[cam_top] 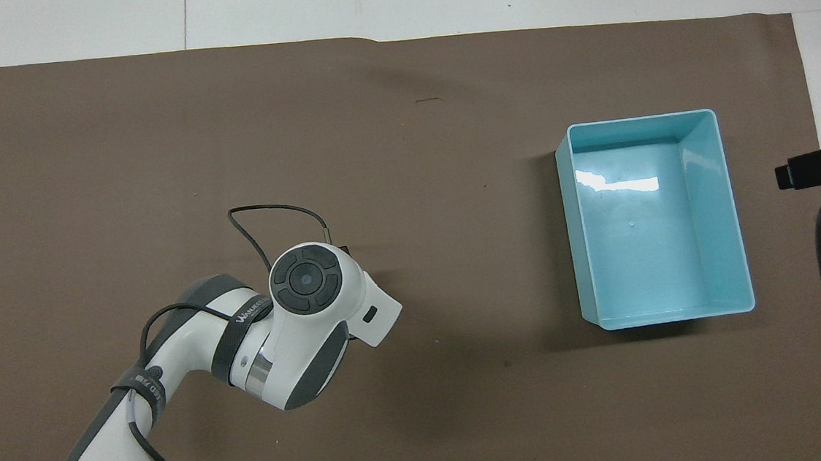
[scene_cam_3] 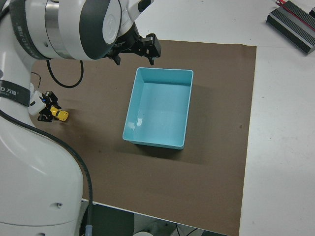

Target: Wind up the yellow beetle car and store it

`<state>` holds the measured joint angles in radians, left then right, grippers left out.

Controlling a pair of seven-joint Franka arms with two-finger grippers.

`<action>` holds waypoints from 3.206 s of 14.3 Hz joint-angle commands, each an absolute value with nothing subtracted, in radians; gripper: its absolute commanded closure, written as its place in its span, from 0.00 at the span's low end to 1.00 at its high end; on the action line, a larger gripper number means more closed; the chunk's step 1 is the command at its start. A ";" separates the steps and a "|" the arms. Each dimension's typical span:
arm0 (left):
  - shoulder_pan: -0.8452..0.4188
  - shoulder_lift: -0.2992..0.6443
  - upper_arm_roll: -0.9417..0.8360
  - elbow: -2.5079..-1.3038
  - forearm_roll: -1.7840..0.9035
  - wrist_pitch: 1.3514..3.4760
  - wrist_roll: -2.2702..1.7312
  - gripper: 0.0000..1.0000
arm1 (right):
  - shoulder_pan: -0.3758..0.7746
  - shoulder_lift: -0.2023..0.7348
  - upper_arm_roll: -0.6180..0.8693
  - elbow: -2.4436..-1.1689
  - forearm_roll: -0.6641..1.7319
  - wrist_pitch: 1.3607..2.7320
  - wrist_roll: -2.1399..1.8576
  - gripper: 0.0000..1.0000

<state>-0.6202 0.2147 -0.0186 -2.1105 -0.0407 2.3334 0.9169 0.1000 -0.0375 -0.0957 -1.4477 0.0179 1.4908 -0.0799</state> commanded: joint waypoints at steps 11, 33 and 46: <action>-0.568 0.206 -0.002 -2.145 -0.051 2.341 0.994 1.00 | 0.100 -0.038 -0.098 -1.451 0.021 1.496 -0.058 0.00; -0.405 0.193 0.002 -2.181 -0.051 2.307 1.149 1.00 | 0.100 -0.038 -0.098 -1.451 0.021 1.496 -0.058 0.00; -0.379 0.092 0.006 -2.043 -0.052 2.019 1.040 0.00 | 0.100 -0.038 -0.100 -1.451 0.021 1.496 -0.058 0.00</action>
<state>-0.3981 0.1431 0.0056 -2.0783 -0.0455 2.0938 1.0804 0.1000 -0.0374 -0.0960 -1.4477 0.0179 1.4908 -0.0799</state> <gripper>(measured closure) 0.075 0.000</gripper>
